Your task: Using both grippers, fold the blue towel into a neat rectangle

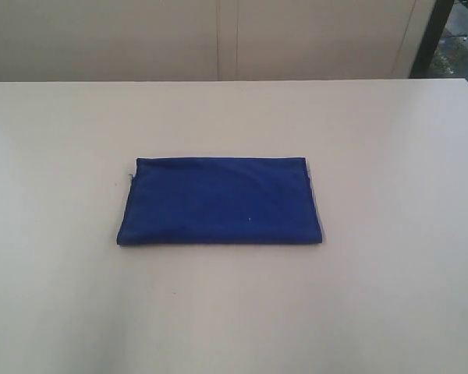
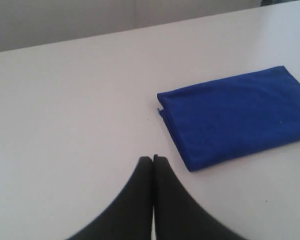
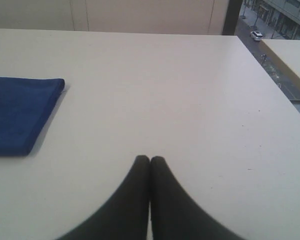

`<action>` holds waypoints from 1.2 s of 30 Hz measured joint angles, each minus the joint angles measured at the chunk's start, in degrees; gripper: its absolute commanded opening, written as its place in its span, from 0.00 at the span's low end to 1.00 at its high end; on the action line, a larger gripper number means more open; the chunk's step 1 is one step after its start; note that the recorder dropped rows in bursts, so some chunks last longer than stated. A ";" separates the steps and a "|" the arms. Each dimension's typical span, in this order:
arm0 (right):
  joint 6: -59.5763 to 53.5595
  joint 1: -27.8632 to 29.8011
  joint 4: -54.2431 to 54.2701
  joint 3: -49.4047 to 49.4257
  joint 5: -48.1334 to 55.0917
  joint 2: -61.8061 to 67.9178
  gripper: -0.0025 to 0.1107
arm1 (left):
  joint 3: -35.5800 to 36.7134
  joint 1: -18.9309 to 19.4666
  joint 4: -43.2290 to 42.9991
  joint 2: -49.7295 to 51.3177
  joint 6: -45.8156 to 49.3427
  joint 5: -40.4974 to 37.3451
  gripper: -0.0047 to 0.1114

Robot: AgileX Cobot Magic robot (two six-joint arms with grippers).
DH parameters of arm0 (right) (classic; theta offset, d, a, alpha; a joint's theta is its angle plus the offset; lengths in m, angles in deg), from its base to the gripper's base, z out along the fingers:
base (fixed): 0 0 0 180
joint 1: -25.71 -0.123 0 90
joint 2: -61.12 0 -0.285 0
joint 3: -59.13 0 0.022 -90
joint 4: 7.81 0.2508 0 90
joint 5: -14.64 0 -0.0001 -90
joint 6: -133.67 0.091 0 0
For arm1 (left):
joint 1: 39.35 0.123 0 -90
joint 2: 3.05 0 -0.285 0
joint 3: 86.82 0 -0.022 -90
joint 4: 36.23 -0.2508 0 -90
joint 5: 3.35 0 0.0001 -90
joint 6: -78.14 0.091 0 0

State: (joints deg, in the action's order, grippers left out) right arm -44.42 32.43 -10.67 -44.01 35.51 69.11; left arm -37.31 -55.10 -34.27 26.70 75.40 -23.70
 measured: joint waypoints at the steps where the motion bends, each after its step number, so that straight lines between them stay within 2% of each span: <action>1: 0.00 0.00 0.00 0.08 0.00 0.00 0.02 | 0.00 0.42 0.00 -1.06 0.00 0.00 0.04; 12: 0.00 0.00 0.00 0.08 0.00 0.00 0.02 | 0.41 8.19 0.00 -10.95 0.00 -3.41 0.04; 19: 0.00 0.00 0.00 0.08 0.00 0.00 0.02 | 5.41 12.42 0.00 -16.42 0.00 -4.45 0.04; 27: 0.00 0.00 0.00 0.08 0.00 0.00 0.02 | 15.31 13.04 0.00 -21.19 0.00 -4.05 0.04; 36: 0.00 0.00 0.00 0.08 0.00 0.00 0.02 | 24.11 13.04 0.00 -21.66 -1.19 5.13 0.04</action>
State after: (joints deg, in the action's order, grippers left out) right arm -44.42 32.43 -10.67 -43.92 35.51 69.11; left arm -13.20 -42.06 -34.27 5.04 74.21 -18.57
